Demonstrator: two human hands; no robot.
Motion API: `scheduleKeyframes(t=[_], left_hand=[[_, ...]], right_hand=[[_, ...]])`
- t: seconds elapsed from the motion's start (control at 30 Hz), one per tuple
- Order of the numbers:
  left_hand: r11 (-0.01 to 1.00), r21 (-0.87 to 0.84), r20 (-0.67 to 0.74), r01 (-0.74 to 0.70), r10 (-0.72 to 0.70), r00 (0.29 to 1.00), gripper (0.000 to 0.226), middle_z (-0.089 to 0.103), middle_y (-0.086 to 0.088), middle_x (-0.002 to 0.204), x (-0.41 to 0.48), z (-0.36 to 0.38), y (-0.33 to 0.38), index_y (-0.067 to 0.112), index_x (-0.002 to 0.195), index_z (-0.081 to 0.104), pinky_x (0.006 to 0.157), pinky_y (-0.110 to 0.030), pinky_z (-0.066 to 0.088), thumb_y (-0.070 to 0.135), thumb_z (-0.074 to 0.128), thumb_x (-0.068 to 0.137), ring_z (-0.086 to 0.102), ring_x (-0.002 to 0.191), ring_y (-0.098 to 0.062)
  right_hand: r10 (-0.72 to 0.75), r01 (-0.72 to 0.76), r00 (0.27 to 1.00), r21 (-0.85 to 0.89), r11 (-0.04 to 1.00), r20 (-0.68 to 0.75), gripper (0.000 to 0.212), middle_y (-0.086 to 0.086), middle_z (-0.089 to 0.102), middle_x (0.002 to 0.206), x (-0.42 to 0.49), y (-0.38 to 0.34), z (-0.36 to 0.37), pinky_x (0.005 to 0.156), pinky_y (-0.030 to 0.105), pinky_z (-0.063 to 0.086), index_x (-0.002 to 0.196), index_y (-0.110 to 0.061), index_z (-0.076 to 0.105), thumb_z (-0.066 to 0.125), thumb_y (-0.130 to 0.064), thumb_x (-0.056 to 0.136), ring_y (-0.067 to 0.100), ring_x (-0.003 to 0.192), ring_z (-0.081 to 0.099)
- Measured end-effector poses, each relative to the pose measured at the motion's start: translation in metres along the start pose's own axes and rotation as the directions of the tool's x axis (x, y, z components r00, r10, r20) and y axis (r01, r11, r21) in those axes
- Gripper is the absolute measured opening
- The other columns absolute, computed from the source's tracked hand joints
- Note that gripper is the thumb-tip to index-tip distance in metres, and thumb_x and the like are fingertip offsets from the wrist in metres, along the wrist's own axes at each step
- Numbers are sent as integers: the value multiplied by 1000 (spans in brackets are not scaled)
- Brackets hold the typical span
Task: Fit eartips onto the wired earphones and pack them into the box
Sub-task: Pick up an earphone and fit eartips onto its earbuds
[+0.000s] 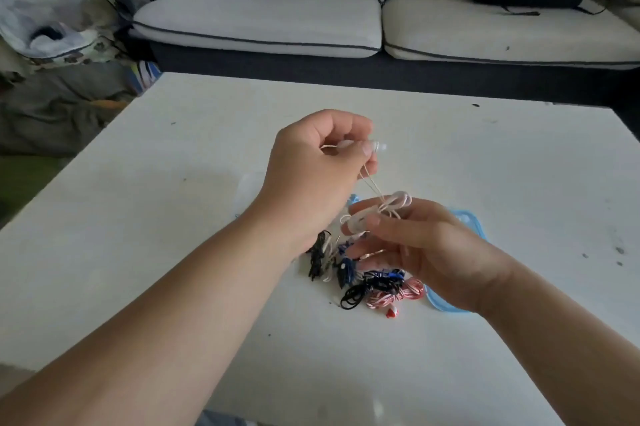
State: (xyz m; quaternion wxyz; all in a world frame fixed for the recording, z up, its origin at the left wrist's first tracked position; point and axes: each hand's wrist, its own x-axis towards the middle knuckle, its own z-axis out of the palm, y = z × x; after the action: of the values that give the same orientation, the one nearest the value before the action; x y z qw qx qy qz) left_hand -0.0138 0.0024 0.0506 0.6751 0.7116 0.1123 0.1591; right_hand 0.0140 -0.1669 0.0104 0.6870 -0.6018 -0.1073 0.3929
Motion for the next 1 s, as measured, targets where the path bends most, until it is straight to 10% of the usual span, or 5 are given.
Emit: scheduleKeyframes(t=[0.13, 0.37, 0.53, 0.73, 1.0], left_hand=[[900, 434, 33, -37, 25, 999, 17, 76, 6, 80, 8, -36, -11, 24, 97, 79, 80, -30, 63, 9, 71, 95, 75, 78, -7], [846, 527, 234, 80, -235, 943, 12, 75, 4, 77, -1, -65, -17, 23, 99, 79, 50, -8, 42, 18, 68, 96, 56, 50, 5], [835, 540, 163, 104, -225, 961, 24, 78, 4, 92, 4, -90, -23, 29, 101, 77, 79, -34, 61, 11, 77, 86, 74, 85, -17], [469, 883, 227, -8, -413, 882, 34, 71, 5, 98, 3, -99, -42, 30, 100, 75, 72, -40, 63, 5, 57, 86, 69, 84, -20], [296, 947, 228, -126, -344, 911, 38, 62, 0, 124, -1, -72, -40, 27, 125, 65, 77, -29, 53, 16, 61, 89, 63, 97, -24]], right_hand=[[68, -56, 980, 69, 996, -187, 46, 27, 74, 98, 17, -2, 25, 72, 38, 63, 115, 6, 64, 65, -36, 97, 36, 82, 72], [71, -68, 957, 22, 997, -281, 30, 21, 77, 88, 55, 6, 64, 64, 36, 62, 108, 3, 65, 58, -25, 105, 35, 78, 78], [109, -139, 972, -133, 981, -208, 44, 19, 78, 87, 61, 0, 77, 53, 36, 57, 106, -1, 69, 45, -37, 108, 37, 71, 75], [-103, -138, 890, -477, 868, -445, 51, 6, 69, 58, 53, -7, 54, 41, 20, 35, 74, -8, 75, 49, -43, 102, 13, 37, 42], [-76, -183, 901, -535, 824, -426, 39, 4, 74, 64, 35, 0, 25, 44, 24, 42, 79, -11, 75, 55, -38, 99, 15, 45, 55]])
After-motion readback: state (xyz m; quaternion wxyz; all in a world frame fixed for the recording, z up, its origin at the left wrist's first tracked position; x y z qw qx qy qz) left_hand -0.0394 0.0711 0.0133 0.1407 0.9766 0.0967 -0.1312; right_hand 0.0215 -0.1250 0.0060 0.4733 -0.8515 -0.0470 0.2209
